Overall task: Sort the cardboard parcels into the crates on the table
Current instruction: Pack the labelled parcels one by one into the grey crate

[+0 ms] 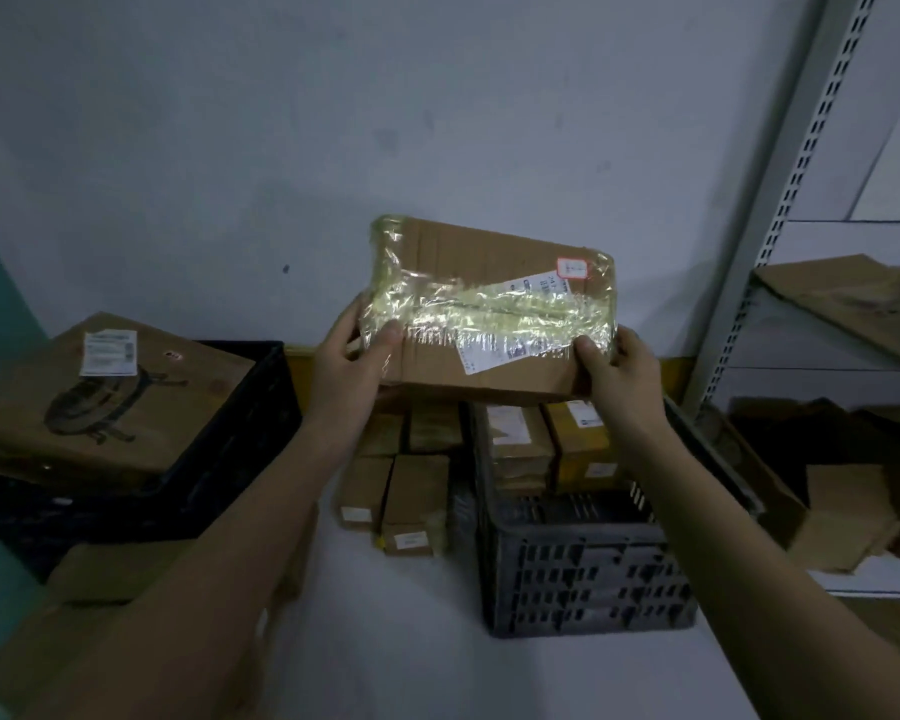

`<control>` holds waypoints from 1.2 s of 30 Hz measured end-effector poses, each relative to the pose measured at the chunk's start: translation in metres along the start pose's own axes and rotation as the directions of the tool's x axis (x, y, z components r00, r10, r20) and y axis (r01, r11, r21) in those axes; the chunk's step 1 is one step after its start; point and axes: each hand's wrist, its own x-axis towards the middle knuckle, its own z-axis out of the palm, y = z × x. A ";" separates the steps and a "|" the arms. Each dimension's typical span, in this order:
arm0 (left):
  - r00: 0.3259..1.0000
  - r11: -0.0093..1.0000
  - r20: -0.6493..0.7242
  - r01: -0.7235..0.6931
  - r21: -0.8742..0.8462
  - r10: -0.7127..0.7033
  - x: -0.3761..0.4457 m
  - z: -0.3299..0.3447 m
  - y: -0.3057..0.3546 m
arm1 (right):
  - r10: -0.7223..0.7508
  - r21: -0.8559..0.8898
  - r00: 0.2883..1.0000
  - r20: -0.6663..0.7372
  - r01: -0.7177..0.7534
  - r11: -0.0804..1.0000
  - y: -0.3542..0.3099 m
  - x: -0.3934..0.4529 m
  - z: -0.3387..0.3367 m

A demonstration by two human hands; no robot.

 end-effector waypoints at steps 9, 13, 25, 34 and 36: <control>0.943 0.929 -0.036 0.331 0.164 -0.330 -0.003 0.087 -0.089 | 0.255 -0.131 0.960 -0.116 -0.269 0.954 0.057 0.050 -0.114; 0.868 0.807 0.031 0.446 0.387 -0.495 -0.024 0.118 -0.136 | 0.280 -0.298 0.953 -0.119 -0.303 0.905 0.077 0.062 -0.152; 0.861 0.754 -0.051 0.471 0.458 -0.507 -0.056 0.146 -0.178 | 0.461 -0.720 0.872 0.166 -0.213 0.661 0.141 0.070 -0.132; 0.865 0.675 0.038 0.363 0.642 -0.501 -0.056 0.137 -0.196 | 0.689 -0.897 0.597 0.411 0.129 0.424 0.189 0.056 -0.095; 0.862 0.646 0.028 0.357 0.675 -0.506 -0.054 0.135 -0.200 | 0.695 -0.887 0.564 0.447 0.176 0.428 0.191 0.063 -0.095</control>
